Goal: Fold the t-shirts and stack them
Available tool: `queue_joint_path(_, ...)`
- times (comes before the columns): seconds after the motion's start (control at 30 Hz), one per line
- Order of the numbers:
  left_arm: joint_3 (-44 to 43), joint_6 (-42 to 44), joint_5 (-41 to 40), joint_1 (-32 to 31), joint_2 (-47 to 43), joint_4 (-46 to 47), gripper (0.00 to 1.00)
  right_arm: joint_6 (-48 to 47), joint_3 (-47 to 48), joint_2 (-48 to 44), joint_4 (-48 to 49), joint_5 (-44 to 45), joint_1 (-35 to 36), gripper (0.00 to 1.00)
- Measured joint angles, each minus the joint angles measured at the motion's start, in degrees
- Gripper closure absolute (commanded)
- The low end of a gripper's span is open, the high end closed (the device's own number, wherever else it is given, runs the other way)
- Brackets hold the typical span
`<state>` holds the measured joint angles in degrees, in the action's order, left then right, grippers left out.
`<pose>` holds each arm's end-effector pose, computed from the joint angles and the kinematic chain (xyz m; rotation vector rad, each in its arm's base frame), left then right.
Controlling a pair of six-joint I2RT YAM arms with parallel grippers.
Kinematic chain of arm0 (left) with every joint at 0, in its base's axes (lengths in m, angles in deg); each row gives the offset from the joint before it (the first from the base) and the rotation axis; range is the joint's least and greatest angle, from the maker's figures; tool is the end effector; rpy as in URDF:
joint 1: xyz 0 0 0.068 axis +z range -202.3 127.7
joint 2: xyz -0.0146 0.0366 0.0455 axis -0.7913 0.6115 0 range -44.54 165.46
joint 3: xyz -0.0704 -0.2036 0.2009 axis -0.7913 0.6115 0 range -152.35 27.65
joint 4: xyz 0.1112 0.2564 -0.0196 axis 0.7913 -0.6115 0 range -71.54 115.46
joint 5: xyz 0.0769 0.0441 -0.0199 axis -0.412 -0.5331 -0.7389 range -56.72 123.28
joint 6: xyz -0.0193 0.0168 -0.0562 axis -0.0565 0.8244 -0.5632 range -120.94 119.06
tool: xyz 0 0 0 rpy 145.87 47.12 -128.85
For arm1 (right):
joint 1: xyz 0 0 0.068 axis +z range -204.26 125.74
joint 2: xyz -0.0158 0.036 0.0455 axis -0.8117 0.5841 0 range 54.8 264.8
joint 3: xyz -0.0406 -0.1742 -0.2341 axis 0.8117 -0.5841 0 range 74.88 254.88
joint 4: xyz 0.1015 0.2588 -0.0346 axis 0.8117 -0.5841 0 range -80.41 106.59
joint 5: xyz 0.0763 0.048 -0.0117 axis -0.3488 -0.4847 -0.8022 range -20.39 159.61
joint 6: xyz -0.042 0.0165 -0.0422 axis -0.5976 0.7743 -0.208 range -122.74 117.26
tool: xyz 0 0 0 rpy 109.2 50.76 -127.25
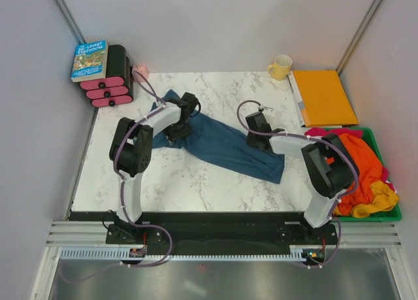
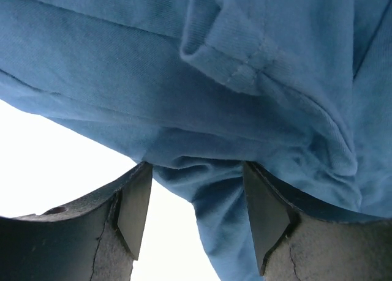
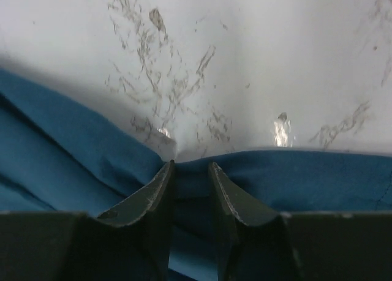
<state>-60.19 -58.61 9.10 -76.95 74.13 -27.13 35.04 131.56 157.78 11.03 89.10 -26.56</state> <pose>0.3978 -0.1615 0.1648 -0.8166 2.6354 0.3406 0.3468 0.1644 0.1498 0.3534 2.3824 0.1022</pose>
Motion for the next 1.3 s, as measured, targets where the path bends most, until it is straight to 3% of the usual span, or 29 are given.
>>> queue_joint_path(0.17, -12.8, 4.9, -0.3, -0.2, 8.0, -0.5, 0.3, 2.5, -6.4, -4.3, 3.8, -1.0, 3.6, 0.64)
queue_joint_path(0.33, -22.7, 11.0, -0.8, -0.7, 14.0, -0.8, 0.29, 5.3, -8.7, -5.9, 4.9, -0.5, 14.2, 0.64)
queue_joint_path(0.57, -34.2, 19.1, -0.9, -2.2, 20.1, -1.1, 0.28, 10.1, -8.5, -5.3, 5.7, -1.2, 26.0, 0.64)
queue_joint_path(0.73, -39.6, 22.7, -1.7, -2.6, 22.0, -0.7, 0.21, 11.8, -5.2, -3.1, 4.3, -0.4, 30.8, 0.64)
queue_joint_path(0.83, -38.8, 22.8, -4.8, -2.7, 21.1, -0.2, 0.18, 12.0, -4.8, -4.0, 0.7, 1.6, 32.1, 0.6)
queue_joint_path(1.03, -27.6, 22.6, -8.6, -2.6, 10.8, 1.3, 0.2, 6.9, -1.8, -12.3, -13.3, 9.6, 30.3, 0.59)
queue_joint_path(1.17, -20.3, 21.9, -7.8, -2.7, 0.1, 3.8, 0.22, 0.4, 6.6, -16.6, -14.3, 11.5, 23.3, 0.66)
queue_joint_path(1.3, -8.0, 19.3, -5.5, -2.8, -9.7, 9.5, 0.25, -5.1, 14.6, -14.4, -11.5, 10.6, 14.0, 0.68)
